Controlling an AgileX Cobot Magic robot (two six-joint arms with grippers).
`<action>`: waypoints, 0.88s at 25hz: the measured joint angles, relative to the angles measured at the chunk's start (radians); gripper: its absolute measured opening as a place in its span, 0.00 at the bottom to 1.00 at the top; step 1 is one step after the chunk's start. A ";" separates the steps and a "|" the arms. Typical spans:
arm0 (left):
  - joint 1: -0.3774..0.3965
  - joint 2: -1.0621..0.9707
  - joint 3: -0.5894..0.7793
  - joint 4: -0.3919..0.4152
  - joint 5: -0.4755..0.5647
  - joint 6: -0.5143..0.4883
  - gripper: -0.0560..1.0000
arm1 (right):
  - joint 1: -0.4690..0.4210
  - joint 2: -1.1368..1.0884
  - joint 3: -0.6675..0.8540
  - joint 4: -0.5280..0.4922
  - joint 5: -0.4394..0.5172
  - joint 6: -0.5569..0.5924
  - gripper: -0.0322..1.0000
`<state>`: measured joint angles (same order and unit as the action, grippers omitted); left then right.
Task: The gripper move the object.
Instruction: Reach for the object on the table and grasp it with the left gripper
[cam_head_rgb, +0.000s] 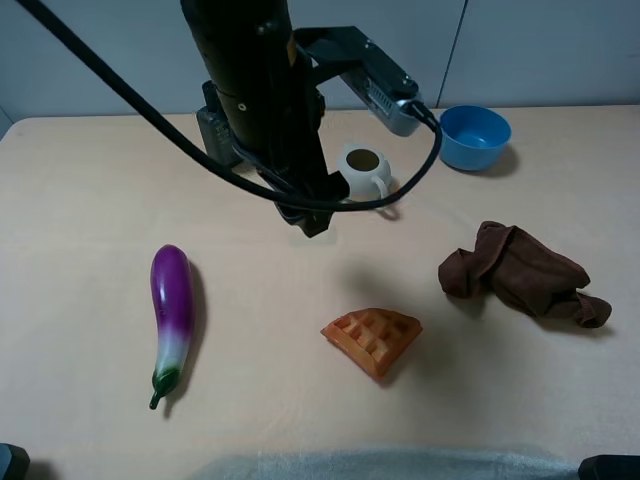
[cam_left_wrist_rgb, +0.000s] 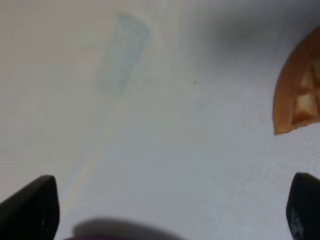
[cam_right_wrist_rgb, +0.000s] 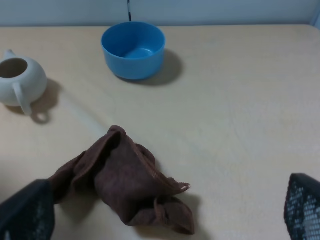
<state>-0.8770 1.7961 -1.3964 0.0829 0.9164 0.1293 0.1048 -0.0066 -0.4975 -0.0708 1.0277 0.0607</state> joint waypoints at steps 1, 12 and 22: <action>-0.009 0.010 -0.001 0.001 -0.009 0.000 0.91 | 0.000 0.000 0.000 0.000 0.000 0.000 0.70; -0.075 0.089 -0.005 -0.015 -0.069 0.003 0.97 | 0.000 0.000 0.000 0.000 0.000 0.000 0.70; -0.089 0.156 -0.049 -0.114 -0.063 0.050 0.98 | 0.000 0.000 0.000 0.004 0.000 0.000 0.70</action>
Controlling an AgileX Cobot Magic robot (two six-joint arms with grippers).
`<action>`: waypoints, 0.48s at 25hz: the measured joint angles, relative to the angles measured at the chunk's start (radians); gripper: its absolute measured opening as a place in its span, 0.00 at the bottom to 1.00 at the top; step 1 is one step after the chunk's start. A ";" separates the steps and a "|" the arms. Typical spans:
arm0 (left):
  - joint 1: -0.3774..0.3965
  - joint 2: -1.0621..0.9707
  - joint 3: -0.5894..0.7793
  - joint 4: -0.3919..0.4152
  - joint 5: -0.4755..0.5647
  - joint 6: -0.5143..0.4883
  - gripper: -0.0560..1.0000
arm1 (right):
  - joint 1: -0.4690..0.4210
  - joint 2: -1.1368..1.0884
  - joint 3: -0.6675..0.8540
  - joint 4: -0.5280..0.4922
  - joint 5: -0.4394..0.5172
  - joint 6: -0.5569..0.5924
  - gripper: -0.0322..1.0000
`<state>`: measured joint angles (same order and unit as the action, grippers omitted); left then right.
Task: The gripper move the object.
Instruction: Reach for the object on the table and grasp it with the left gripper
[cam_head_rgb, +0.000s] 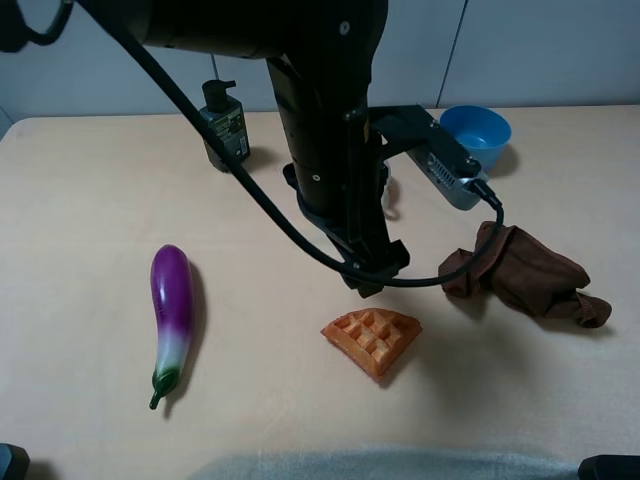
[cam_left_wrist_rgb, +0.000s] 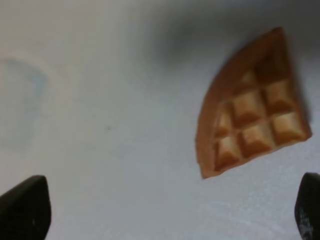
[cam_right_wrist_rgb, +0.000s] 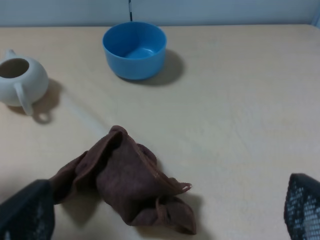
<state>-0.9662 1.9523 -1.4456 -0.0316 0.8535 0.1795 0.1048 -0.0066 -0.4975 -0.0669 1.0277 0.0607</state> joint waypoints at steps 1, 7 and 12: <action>-0.006 0.010 -0.010 -0.003 0.003 0.003 0.98 | 0.000 0.000 0.000 0.000 0.000 0.000 0.70; -0.045 0.082 -0.080 -0.004 0.047 0.003 0.98 | 0.000 0.000 0.000 0.000 0.000 0.000 0.70; -0.066 0.120 -0.109 -0.010 0.064 0.003 0.98 | 0.000 0.000 0.000 0.000 0.000 0.000 0.70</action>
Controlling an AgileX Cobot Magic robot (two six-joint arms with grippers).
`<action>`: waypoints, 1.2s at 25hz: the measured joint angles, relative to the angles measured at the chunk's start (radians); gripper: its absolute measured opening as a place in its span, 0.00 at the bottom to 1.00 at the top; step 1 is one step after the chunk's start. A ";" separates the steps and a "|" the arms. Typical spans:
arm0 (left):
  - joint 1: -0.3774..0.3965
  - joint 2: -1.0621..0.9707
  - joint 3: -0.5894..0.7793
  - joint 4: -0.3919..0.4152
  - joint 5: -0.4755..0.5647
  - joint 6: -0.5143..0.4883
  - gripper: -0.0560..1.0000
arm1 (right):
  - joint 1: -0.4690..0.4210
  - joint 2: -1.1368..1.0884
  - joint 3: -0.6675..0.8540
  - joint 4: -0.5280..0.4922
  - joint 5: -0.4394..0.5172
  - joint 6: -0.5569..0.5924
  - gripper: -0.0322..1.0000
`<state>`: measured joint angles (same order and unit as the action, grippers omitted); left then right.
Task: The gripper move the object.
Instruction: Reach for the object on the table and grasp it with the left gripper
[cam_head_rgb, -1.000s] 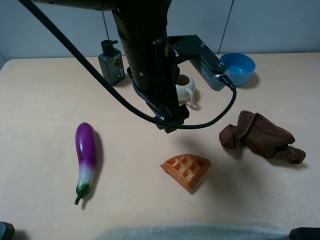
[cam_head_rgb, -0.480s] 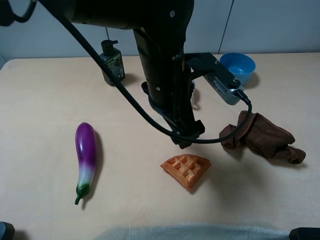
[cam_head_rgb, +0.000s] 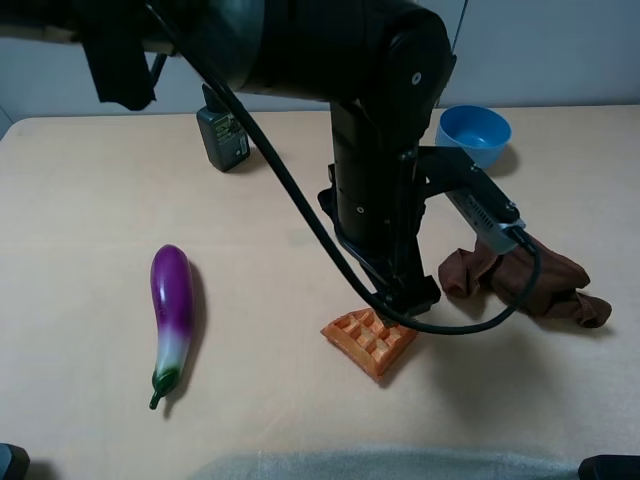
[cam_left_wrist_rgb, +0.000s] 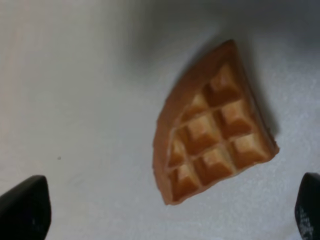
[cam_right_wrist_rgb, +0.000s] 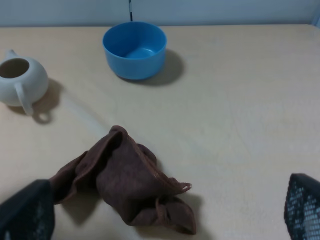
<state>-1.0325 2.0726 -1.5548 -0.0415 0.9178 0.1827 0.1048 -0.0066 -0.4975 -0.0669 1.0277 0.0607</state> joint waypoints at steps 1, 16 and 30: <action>-0.004 0.003 -0.001 0.000 0.005 0.000 0.98 | 0.000 0.000 0.000 0.001 0.000 0.000 0.70; -0.053 0.084 -0.018 -0.006 -0.002 0.006 0.99 | 0.000 0.000 0.000 0.005 0.000 0.000 0.70; -0.061 0.161 -0.021 -0.027 -0.022 0.012 0.99 | 0.000 0.000 0.000 0.007 0.000 0.000 0.70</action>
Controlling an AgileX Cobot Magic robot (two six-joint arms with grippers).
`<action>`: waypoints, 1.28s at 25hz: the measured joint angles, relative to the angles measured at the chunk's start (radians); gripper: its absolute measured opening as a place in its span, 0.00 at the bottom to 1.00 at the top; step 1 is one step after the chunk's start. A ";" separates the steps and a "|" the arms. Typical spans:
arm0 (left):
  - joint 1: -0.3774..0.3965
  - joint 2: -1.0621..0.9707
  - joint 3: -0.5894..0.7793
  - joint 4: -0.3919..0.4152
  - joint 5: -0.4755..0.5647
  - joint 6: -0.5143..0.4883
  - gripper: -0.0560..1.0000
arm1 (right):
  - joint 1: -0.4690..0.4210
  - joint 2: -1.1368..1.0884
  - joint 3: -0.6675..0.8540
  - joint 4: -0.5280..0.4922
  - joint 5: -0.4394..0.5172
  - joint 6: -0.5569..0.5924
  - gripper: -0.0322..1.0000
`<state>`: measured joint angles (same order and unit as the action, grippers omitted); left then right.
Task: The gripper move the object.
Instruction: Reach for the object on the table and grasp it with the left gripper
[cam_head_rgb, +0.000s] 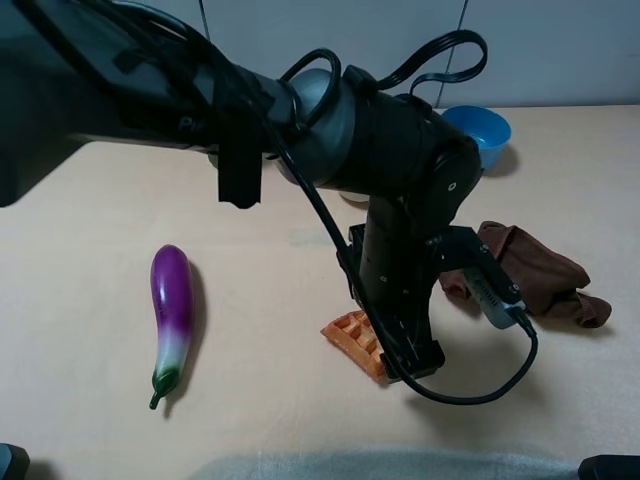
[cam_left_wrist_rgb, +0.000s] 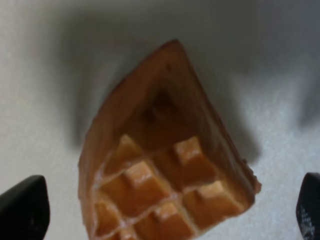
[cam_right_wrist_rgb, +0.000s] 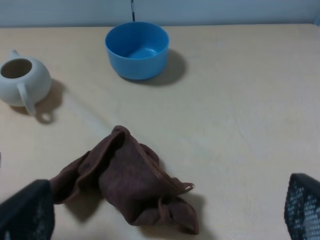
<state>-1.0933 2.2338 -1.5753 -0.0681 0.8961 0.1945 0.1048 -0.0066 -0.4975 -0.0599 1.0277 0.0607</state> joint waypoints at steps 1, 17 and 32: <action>0.000 0.005 0.000 0.000 -0.001 0.000 0.99 | 0.000 0.000 0.000 0.001 0.000 0.000 0.70; 0.000 0.039 0.000 0.015 -0.014 0.002 0.99 | 0.000 0.000 0.000 0.001 0.000 0.000 0.70; 0.000 0.068 0.000 0.022 -0.015 0.004 0.90 | 0.000 0.000 0.000 0.001 0.000 0.000 0.70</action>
<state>-1.0933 2.3013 -1.5756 -0.0456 0.8813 0.1980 0.1048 -0.0066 -0.4975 -0.0592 1.0277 0.0607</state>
